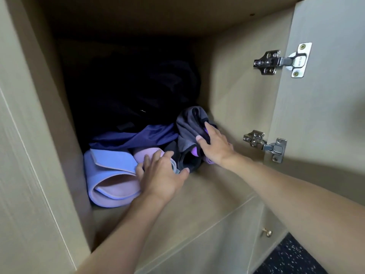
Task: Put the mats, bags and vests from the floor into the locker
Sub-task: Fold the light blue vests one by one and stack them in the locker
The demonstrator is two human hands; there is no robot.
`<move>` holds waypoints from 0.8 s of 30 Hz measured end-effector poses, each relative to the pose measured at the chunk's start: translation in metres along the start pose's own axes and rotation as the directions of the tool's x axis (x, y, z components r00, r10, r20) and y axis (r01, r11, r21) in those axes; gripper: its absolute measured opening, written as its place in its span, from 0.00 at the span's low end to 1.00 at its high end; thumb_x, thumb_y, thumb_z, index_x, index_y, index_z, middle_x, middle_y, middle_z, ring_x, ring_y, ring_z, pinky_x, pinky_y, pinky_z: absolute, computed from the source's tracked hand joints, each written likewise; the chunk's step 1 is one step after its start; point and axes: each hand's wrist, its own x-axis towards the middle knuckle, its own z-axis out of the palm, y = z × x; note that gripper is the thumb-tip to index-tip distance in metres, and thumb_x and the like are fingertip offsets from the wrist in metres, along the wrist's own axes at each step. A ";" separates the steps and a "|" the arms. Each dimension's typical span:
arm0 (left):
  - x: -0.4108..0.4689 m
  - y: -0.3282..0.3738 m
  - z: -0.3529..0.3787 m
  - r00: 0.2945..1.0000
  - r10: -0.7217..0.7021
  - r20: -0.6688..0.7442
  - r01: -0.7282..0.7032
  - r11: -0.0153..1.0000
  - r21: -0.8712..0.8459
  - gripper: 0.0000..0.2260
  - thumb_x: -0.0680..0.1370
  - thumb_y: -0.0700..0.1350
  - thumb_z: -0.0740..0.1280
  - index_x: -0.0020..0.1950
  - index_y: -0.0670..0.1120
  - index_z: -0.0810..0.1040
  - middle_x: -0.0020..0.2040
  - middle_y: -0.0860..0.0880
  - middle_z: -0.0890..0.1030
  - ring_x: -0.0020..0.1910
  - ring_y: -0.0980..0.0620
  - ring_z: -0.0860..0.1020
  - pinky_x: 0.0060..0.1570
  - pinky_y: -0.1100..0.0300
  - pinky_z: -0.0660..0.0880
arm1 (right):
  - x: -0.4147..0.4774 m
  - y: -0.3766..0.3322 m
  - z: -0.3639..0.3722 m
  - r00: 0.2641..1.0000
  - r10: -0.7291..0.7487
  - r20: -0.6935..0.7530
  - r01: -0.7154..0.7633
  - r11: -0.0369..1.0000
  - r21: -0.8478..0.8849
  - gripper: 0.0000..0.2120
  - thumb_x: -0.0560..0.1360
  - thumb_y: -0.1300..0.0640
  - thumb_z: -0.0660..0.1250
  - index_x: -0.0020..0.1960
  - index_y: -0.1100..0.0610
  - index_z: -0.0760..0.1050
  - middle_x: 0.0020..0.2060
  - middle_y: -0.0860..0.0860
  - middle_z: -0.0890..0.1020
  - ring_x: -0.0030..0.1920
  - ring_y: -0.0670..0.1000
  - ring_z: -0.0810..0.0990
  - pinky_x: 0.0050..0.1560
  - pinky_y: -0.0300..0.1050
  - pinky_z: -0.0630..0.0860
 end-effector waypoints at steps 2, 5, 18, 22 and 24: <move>-0.008 0.002 -0.003 0.996 0.018 -0.082 -0.020 0.999 -0.032 0.21 0.74 0.59 0.70 0.65 0.54 0.76 0.67 0.51 0.73 0.68 0.45 0.67 0.66 0.48 0.63 | -0.016 0.004 -0.007 1.000 0.002 -0.006 -0.002 1.000 0.016 0.29 0.81 0.41 0.55 0.79 0.45 0.50 0.78 0.45 0.57 0.76 0.55 0.58 0.72 0.59 0.57; -0.026 0.006 -0.004 0.989 0.057 -0.137 -0.091 0.962 -0.257 0.10 0.73 0.49 0.73 0.52 0.48 0.80 0.51 0.48 0.78 0.53 0.44 0.76 0.54 0.51 0.72 | -0.046 0.013 -0.016 1.000 0.001 0.002 -0.001 0.998 0.059 0.28 0.80 0.42 0.56 0.78 0.46 0.54 0.76 0.48 0.62 0.74 0.55 0.63 0.72 0.62 0.59; -0.112 0.048 0.027 0.856 0.433 0.284 -0.361 0.892 -0.272 0.18 0.69 0.62 0.67 0.53 0.55 0.80 0.54 0.55 0.81 0.54 0.50 0.79 0.58 0.49 0.75 | -0.215 0.082 -0.041 0.981 0.181 0.066 -0.187 0.977 0.098 0.27 0.81 0.48 0.60 0.76 0.56 0.59 0.74 0.56 0.62 0.75 0.56 0.61 0.73 0.57 0.61; -0.138 0.065 0.038 0.793 0.512 0.329 -0.415 0.850 -0.323 0.10 0.73 0.57 0.70 0.51 0.55 0.80 0.53 0.54 0.81 0.56 0.49 0.79 0.58 0.50 0.75 | -0.269 0.098 -0.050 0.961 0.273 0.053 -0.276 0.957 0.083 0.26 0.81 0.50 0.61 0.75 0.57 0.60 0.72 0.58 0.65 0.70 0.57 0.68 0.71 0.52 0.65; -0.153 0.070 0.049 0.758 0.525 0.388 -0.416 0.846 -0.332 0.11 0.72 0.58 0.70 0.50 0.55 0.79 0.52 0.53 0.82 0.56 0.48 0.79 0.59 0.50 0.74 | -0.297 0.106 -0.053 0.950 0.308 0.054 -0.311 0.949 0.060 0.25 0.81 0.50 0.61 0.74 0.57 0.62 0.70 0.57 0.67 0.67 0.57 0.71 0.69 0.54 0.67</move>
